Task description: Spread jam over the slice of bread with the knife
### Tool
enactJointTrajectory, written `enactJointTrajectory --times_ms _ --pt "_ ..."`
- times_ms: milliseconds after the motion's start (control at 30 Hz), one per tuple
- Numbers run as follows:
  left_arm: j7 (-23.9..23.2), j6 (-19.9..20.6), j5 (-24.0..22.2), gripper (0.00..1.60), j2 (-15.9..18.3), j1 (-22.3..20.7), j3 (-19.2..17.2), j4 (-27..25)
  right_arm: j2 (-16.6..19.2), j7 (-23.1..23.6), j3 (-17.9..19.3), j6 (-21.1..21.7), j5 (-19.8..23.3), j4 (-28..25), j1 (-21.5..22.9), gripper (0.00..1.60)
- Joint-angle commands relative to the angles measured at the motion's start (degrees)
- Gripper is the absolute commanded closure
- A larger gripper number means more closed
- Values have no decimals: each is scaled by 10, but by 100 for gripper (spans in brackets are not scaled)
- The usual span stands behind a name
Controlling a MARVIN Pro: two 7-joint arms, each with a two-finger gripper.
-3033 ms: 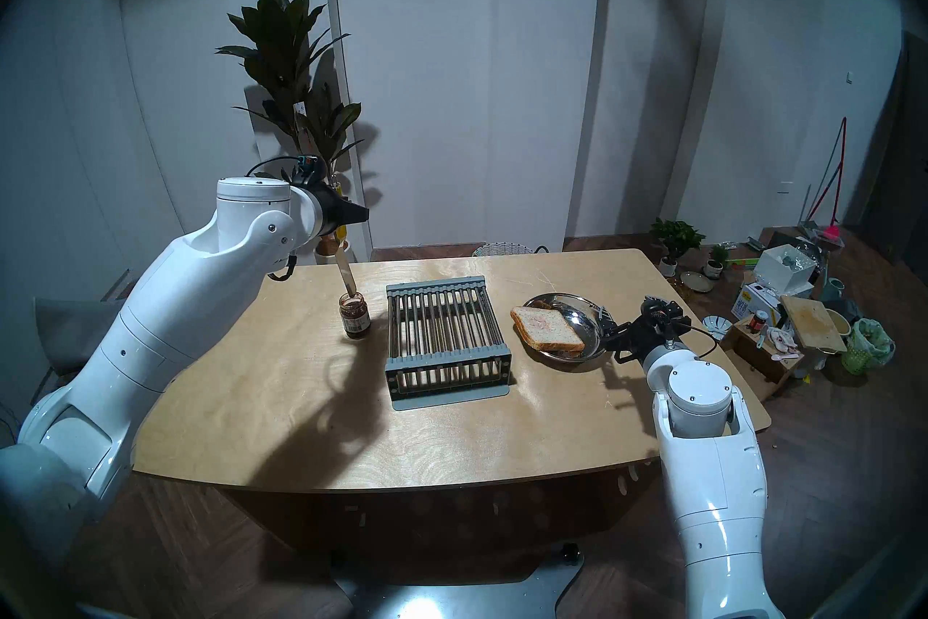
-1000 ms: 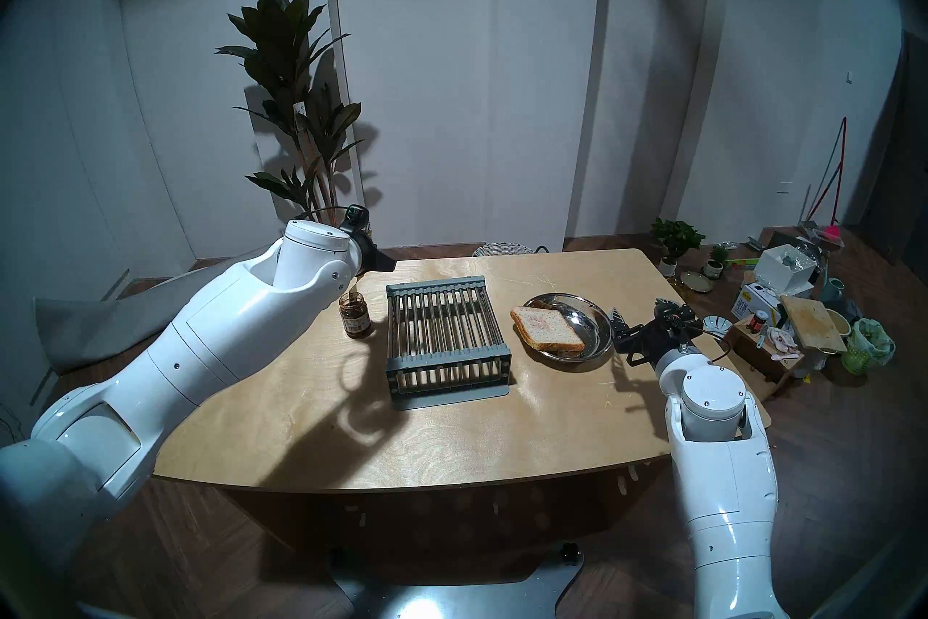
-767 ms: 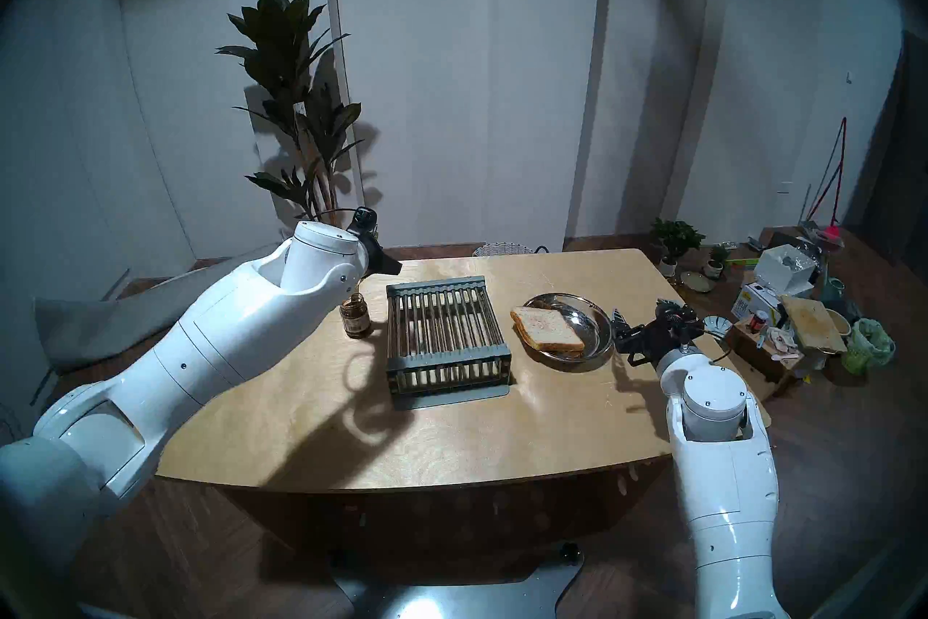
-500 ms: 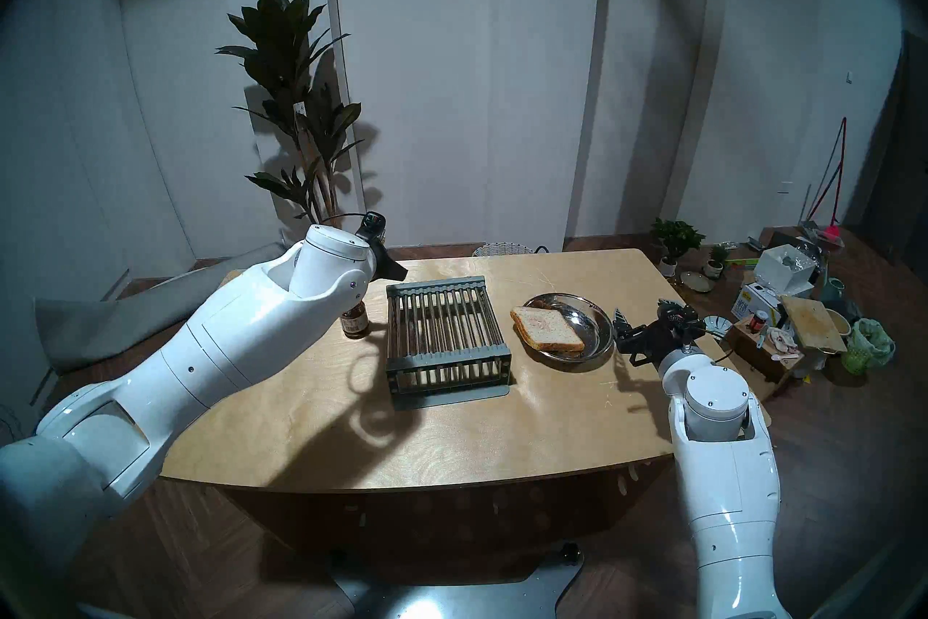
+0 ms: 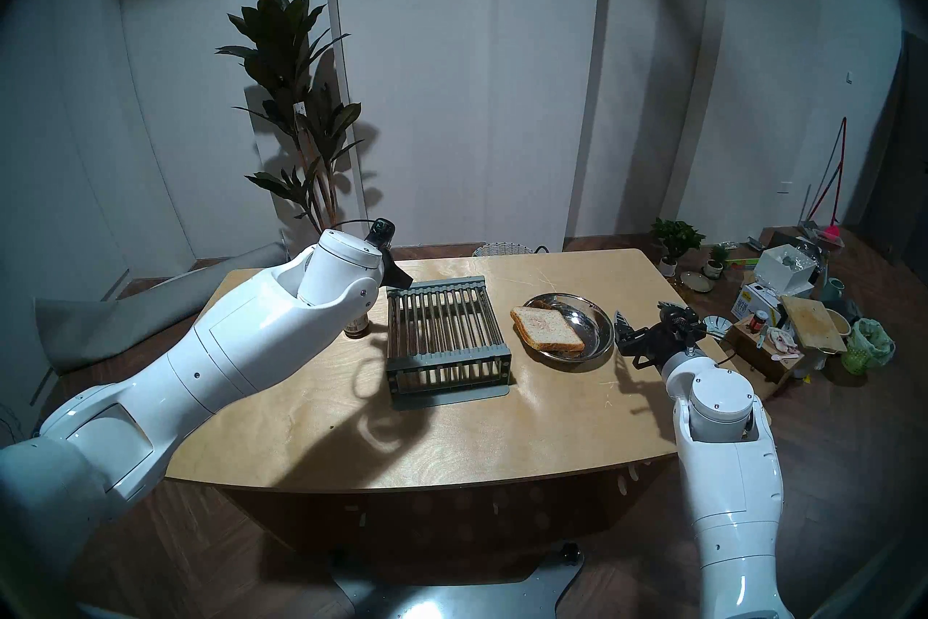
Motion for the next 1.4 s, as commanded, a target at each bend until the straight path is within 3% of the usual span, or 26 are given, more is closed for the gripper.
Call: enactJointTrajectory --times_ms 0,400,867,1367 --pt "4 8 4 160 -18 -17 4 6 6 5 5 -12 7 4 15 0" --pt "13 22 4 160 -26 -25 0 6 9 21 4 -22 15 28 34 0" --pt "17 37 5 160 8 -24 -21 -34 1 23 -9 -22 14 17 34 0" --pt "11 48 27 160 29 -35 0 -45 -6 12 -17 -19 14 1 24 0"
